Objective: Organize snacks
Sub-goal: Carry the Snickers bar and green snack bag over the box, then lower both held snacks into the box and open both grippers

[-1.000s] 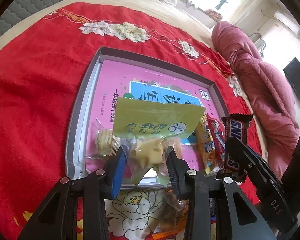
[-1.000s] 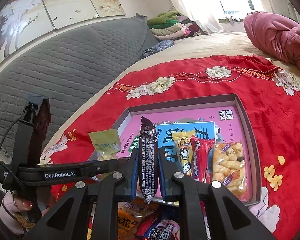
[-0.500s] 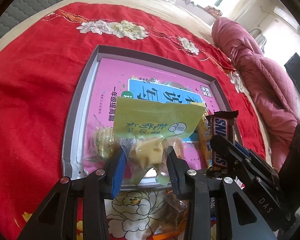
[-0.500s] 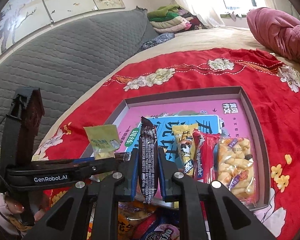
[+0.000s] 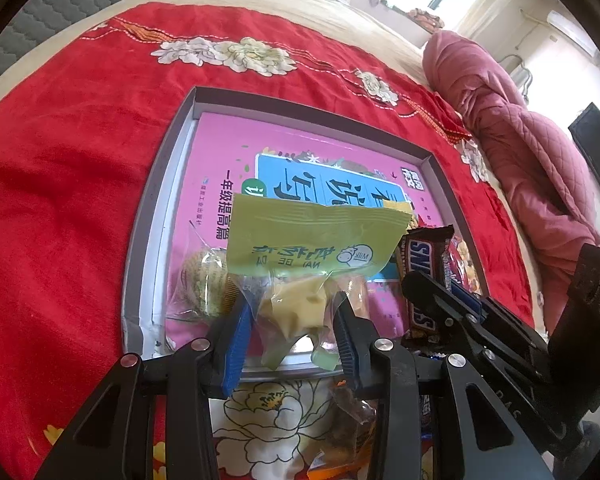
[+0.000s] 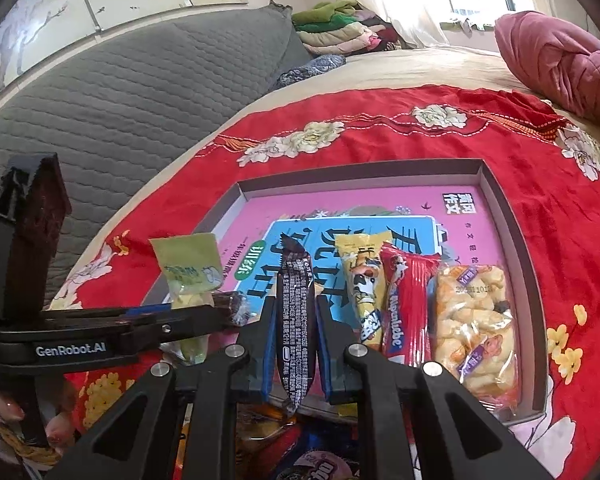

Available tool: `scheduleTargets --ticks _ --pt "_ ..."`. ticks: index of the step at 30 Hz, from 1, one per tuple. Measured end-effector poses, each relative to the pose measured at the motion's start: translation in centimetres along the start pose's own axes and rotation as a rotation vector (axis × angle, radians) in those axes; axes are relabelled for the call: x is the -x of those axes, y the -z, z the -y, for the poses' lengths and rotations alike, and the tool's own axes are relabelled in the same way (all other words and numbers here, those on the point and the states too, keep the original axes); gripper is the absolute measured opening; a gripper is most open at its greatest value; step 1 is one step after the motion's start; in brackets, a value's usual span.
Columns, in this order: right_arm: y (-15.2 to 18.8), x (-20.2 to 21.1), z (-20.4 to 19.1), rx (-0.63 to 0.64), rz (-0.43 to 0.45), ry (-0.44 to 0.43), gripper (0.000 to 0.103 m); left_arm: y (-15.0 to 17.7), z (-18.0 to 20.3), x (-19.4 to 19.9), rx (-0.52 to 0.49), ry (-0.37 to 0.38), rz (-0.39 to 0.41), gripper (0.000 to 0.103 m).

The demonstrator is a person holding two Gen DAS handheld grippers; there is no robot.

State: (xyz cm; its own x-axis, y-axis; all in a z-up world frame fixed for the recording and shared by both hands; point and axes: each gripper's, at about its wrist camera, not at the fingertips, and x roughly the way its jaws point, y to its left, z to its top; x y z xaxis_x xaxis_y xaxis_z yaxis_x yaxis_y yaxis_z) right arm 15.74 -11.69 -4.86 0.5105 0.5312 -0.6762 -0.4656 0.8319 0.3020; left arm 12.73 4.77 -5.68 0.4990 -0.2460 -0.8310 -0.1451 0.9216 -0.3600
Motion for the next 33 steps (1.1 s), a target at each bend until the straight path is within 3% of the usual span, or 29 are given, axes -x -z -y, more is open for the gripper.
scheduleTargets --ticks 14,20,33 --pt "0.2 -0.4 0.4 -0.018 -0.014 0.019 0.018 0.1 -0.1 0.0 0.013 0.006 -0.003 0.042" --pt "0.0 0.2 0.7 -0.041 -0.004 0.003 0.019 0.2 -0.4 0.2 0.03 0.03 -0.017 0.05" --pt "0.5 4.0 -0.3 -0.04 0.042 -0.004 0.036 1.2 -0.2 2.8 0.025 0.079 -0.021 0.058"
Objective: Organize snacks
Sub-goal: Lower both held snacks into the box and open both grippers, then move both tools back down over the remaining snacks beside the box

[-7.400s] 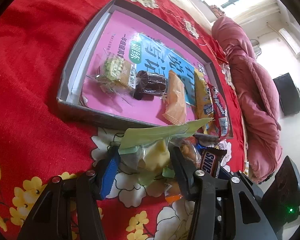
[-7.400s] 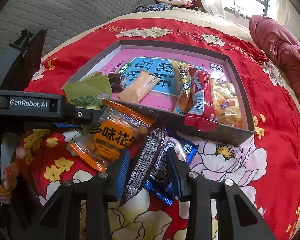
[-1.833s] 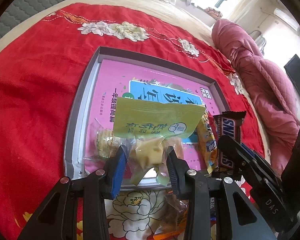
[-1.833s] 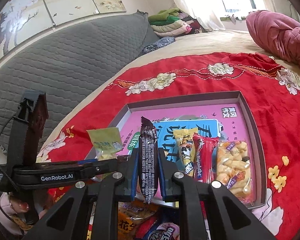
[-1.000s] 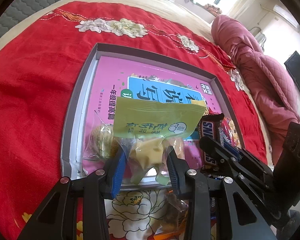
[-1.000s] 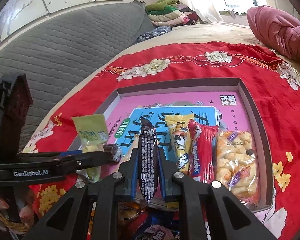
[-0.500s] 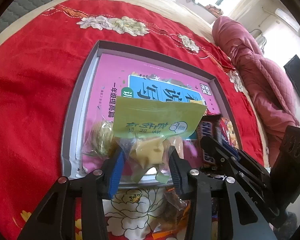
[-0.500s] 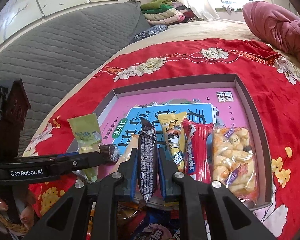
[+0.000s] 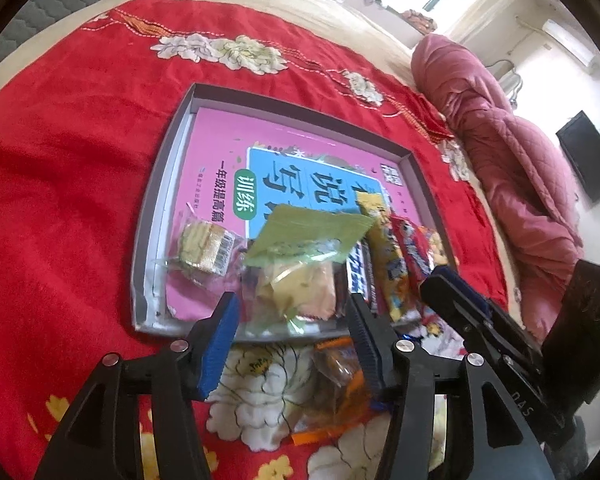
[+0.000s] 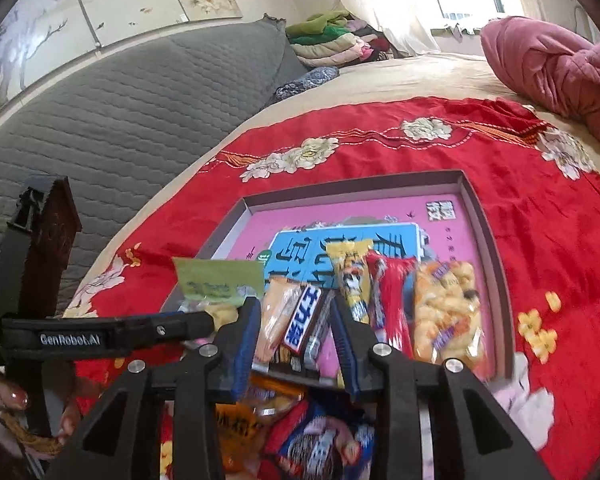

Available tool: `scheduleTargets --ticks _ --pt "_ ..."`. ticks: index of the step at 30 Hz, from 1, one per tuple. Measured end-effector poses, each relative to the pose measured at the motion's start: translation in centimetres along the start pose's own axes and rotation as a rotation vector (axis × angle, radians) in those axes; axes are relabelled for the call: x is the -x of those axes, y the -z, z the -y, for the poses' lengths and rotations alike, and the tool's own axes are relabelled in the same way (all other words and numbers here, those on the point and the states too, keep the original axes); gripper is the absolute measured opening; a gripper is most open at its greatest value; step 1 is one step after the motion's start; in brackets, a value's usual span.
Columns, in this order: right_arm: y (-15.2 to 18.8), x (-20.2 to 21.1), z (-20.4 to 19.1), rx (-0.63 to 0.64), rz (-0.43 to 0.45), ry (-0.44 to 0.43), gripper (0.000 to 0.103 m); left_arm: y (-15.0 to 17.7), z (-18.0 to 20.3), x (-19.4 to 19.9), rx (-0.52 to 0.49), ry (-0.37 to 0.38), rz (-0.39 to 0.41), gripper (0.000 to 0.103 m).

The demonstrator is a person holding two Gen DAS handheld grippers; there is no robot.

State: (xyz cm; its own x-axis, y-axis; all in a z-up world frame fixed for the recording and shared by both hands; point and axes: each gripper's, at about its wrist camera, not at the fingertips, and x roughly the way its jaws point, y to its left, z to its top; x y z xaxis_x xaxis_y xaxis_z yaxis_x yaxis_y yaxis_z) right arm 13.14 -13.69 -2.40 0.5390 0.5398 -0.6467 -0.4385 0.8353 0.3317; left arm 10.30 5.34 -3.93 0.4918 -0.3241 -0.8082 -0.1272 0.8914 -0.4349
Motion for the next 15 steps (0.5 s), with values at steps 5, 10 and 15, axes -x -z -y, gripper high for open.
scheduleTargets --ticks 5,10,15 --pt "1.5 1.6 1.1 -0.081 -0.042 0.022 0.046 1.2 0.2 0.9 -0.016 0.044 -0.033 0.063" --pt "3.4 2.1 2.0 -0.158 -0.123 0.058 0.05 2.8 0.5 0.3 -0.028 0.087 -0.097 0.065" --pt "5.3 2.2 2.6 -0.21 -0.184 0.076 0.051 3.7 0.5 -0.9 -0.01 0.105 -0.142 0.065"
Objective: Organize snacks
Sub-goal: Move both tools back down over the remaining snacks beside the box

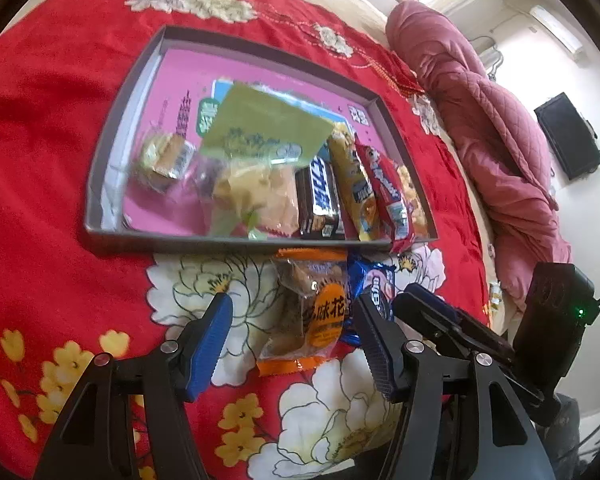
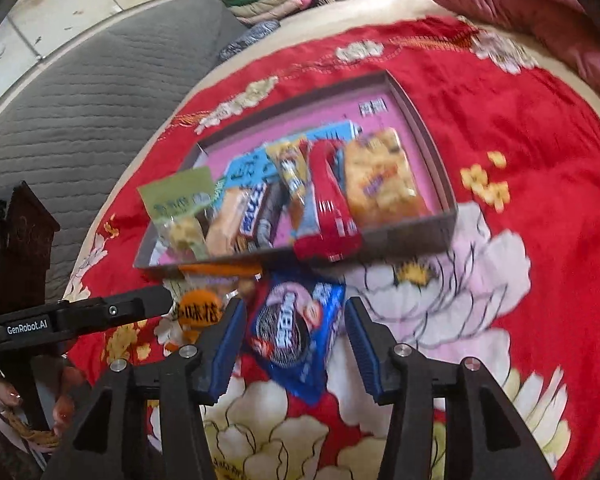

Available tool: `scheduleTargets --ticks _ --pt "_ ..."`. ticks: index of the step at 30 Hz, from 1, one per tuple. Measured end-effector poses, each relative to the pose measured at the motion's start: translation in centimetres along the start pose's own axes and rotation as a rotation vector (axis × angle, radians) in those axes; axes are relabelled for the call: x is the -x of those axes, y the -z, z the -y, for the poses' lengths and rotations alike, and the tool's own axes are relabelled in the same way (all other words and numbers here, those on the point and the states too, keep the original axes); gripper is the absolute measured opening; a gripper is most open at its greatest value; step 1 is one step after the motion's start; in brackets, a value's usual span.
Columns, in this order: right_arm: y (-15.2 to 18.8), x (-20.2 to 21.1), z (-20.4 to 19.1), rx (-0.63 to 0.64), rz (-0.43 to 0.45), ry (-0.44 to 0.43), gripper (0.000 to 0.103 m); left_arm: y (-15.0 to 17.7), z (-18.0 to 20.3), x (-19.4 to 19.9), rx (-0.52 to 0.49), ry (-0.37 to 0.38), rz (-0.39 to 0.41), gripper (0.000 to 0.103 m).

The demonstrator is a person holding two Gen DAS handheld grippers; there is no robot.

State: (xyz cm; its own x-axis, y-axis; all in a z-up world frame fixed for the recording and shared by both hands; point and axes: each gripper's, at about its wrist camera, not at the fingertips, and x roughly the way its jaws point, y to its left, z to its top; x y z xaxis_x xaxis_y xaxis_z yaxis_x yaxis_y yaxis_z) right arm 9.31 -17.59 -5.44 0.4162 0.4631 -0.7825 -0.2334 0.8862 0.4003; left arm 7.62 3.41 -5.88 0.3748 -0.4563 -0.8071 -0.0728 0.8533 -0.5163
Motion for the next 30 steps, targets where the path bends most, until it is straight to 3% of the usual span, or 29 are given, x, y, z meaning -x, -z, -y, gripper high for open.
scheduleTargets --ticks 18,24,30 --pt "1.1 -2.6 -1.6 0.066 -0.059 0.052 0.064 0.2 0.9 -3.3 -0.003 0.008 -0.053 0.064" --pt "1.1 -3.5 -2.0 0.099 -0.052 0.098 0.064 -0.2 0.7 -3.8 0.004 0.014 -0.055 0.062" --pt "1.4 -4.2 -3.1 0.18 -0.04 0.155 0.061 -0.5 1.1 -4.3 -0.013 0.032 -0.066 0.043"
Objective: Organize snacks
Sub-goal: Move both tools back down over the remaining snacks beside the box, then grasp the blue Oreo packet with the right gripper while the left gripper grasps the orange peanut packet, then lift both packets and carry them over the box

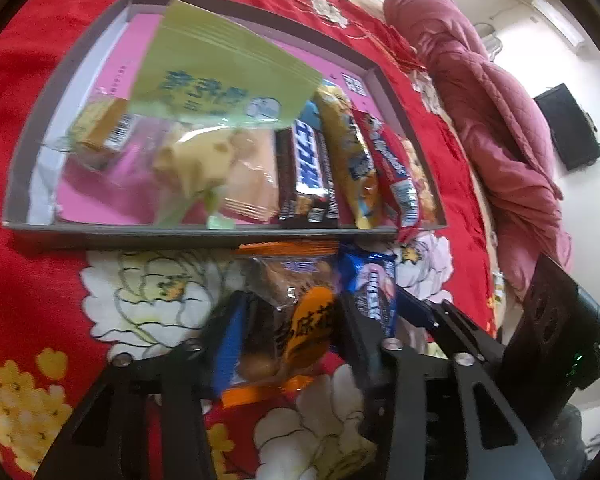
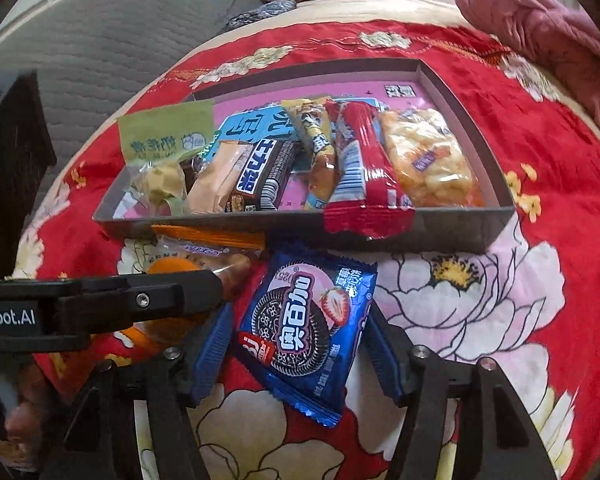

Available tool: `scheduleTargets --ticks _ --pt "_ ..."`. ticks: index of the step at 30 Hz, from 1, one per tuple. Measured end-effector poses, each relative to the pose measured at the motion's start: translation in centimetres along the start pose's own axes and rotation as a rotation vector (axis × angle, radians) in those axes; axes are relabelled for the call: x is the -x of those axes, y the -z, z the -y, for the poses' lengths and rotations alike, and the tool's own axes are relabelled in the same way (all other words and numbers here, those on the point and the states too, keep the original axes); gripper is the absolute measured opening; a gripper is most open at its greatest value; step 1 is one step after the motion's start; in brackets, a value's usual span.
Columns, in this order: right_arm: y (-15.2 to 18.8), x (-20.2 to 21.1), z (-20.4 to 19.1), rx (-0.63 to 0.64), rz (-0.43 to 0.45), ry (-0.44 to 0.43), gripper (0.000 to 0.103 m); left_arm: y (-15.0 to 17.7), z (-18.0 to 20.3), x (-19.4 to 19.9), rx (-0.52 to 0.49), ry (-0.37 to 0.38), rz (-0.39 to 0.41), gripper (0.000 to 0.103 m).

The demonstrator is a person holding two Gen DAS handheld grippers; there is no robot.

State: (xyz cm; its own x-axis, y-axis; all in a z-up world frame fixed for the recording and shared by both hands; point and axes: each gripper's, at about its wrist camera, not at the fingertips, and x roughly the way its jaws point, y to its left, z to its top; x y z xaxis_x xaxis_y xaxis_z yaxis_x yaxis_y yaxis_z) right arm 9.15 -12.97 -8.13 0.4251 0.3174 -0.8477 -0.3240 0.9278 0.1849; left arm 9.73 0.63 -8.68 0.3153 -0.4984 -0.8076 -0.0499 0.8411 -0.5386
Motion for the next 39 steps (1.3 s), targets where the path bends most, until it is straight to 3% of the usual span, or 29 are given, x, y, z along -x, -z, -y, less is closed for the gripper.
scheduleTargets --ticks 4,16,23,28,39 --pt "-0.1 -0.1 -0.1 0.017 0.0 0.012 0.053 0.0 0.4 -0.2 -0.017 -0.004 -0.003 0.04" --pt "-0.4 1.9 0.6 -0.025 0.035 -0.031 0.052 0.6 0.7 2.2 -0.024 0.015 0.033 0.038" --pt "-0.8 4.1 0.5 -0.033 0.108 -0.071 0.052 0.1 0.8 5.5 -0.022 0.022 0.108 0.038" --pt "-1.6 5.8 0.4 -0.025 0.205 -0.085 0.052 -0.7 1.0 7.2 -0.022 0.013 0.16 0.038" --pt "-2.9 6.3 0.0 0.008 0.268 -0.084 0.052 -2.5 0.9 7.9 -0.01 -0.006 0.215 0.038"
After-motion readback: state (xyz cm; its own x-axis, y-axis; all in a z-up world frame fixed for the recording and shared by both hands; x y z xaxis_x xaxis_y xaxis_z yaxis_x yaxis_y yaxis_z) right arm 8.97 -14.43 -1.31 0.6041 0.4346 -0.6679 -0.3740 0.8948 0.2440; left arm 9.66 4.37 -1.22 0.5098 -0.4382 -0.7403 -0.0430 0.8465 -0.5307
